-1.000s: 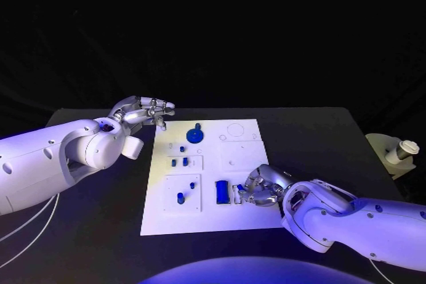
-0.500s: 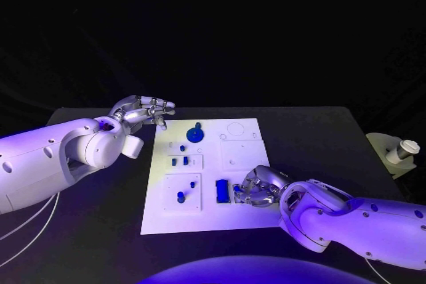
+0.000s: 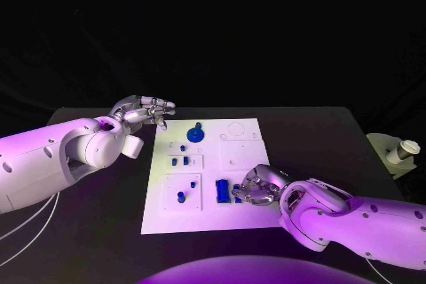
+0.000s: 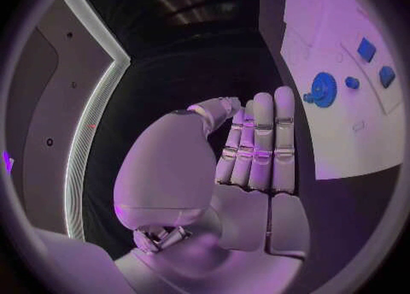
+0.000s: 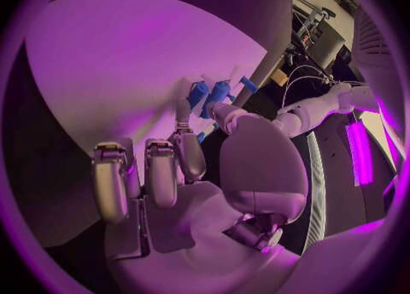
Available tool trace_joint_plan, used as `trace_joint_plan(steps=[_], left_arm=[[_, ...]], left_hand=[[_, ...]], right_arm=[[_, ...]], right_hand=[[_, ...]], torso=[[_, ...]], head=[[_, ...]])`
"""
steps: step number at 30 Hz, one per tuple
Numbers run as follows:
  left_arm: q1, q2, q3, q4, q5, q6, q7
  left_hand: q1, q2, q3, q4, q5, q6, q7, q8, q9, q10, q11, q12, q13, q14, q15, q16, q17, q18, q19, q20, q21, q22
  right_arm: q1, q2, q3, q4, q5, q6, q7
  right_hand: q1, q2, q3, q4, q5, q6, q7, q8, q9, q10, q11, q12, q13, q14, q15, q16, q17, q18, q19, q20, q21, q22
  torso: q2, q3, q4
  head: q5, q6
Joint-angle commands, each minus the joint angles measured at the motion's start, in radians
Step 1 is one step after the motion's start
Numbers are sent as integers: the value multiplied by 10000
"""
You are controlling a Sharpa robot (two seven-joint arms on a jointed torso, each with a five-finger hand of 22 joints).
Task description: Assemble the parts on the task board
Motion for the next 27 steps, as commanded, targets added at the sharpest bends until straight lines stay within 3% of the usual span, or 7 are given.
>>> trace_joint_plan(steps=[1, 14, 19, 21, 24, 25, 27], left_arm=[[11, 6, 6, 31, 9, 155, 24], [11, -1, 6, 28, 8, 154, 19], [11, -13, 6, 23, 8, 156, 13], [10, -17, 6, 21, 8, 160, 9], [10, -20, 6, 17, 8, 166, 5], [10, -19, 6, 16, 8, 168, 4], [10, -10, 5, 12, 8, 177, 3]], left_hand=[[6, 96, 65, 16, 22, -72, -8, 61, -16, -41, 8, 38, 10, -47, -1, 70, -15, 153, 68, 29, -69, -9], [6, 96, 65, 16, 22, -72, -8, 61, -16, -41, 8, 38, 10, -47, -1, 70, -15, 153, 68, 29, -69, -9], [6, 96, 65, 16, 22, -72, -8, 61, -16, -41, 8, 38, 10, -47, -1, 70, -15, 153, 68, 29, -69, -9], [6, 96, 65, 16, 22, -72, -8, 61, -16, -41, 8, 38, 10, -47, -1, 70, -15, 153, 68, 29, -69, -9], [6, 96, 65, 16, 22, -72, -8, 61, -16, -41, 8, 38, 10, -47, -1, 70, -15, 153, 68, 29, -69, -9], [6, 96, 65, 16, 22, -72, -8, 61, -16, -41, 8, 38, 10, -47, -1, 70, -15, 153, 68, 29, -69, -9], [6, 96, 65, 16, 22, -72, -8, 61, -16, -41, 8, 38, 10, -47, -1, 70, -15, 153, 68, 29, -69, -9]], right_arm=[[-10, 15, -2, -5, -344, 142, -25], [-9, -187, -2, 103, -589, 224, 148], [-10, -423, -2, 298, -626, 385, 509], [-10, -540, -2, 372, -590, 399, 685], [-11, -653, -2, 407, -539, 405, 796], [-11, -671, -2, 403, -529, 413, 808], [-11, -694, -2, 383, -509, 445, 819]], right_hand=[[-83, -29, -212, 95, -31, 35, 53, -75, -21, 141, -12, -68, 861, 882, -27, 10, 1740, -70, 1048, -35, 45, 2631], [327, -15, -548, 110, -97, 21, 51, -105, -34, 122, -14, -120, 853, 880, -29, 3, 1732, -70, 1048, -36, 45, 2631], [795, -51, -795, 2, -441, 32, 51, -125, -46, 137, -16, -87, 886, 885, -31, 11, 1756, -70, 1048, -37, 45, 2631], [1088, -199, -1082, -54, -908, 58, 45, -113, -35, 189, -15, 83, 990, 887, -32, 12, 1761, -70, 1048, -34, 45, 2631], [1234, -320, -1686, 85, -1041, 7, 51, 20, 197, 143, -10, 21, 981, 858, -18, -50, 1630, -70, 1048, -23, 45, 2631], [1259, -210, -2405, 277, -905, -141, 14, 219, 554, 80, 11, -57, 957, 835, 0, -106, 1524, -70, 1048, -36, 45, 2631], [1394, 191, -3276, 307, -896, -289, -18, 553, 1127, 107, -49, 82, 1037, 844, -65, -103, 1543, -70, 1048, -40, 45, 2631]], torso=[[1, 4, -5], [-3, 11, -5], [-4, 16, -8], [-10, 17, -11], [-12, 11, -21], [-13, 9, -25], [-10, 9, -15]], head=[[-17, 3], [-7, 3], [23, -9], [27, -13], [39, 2], [43, 8], [30, 19]])
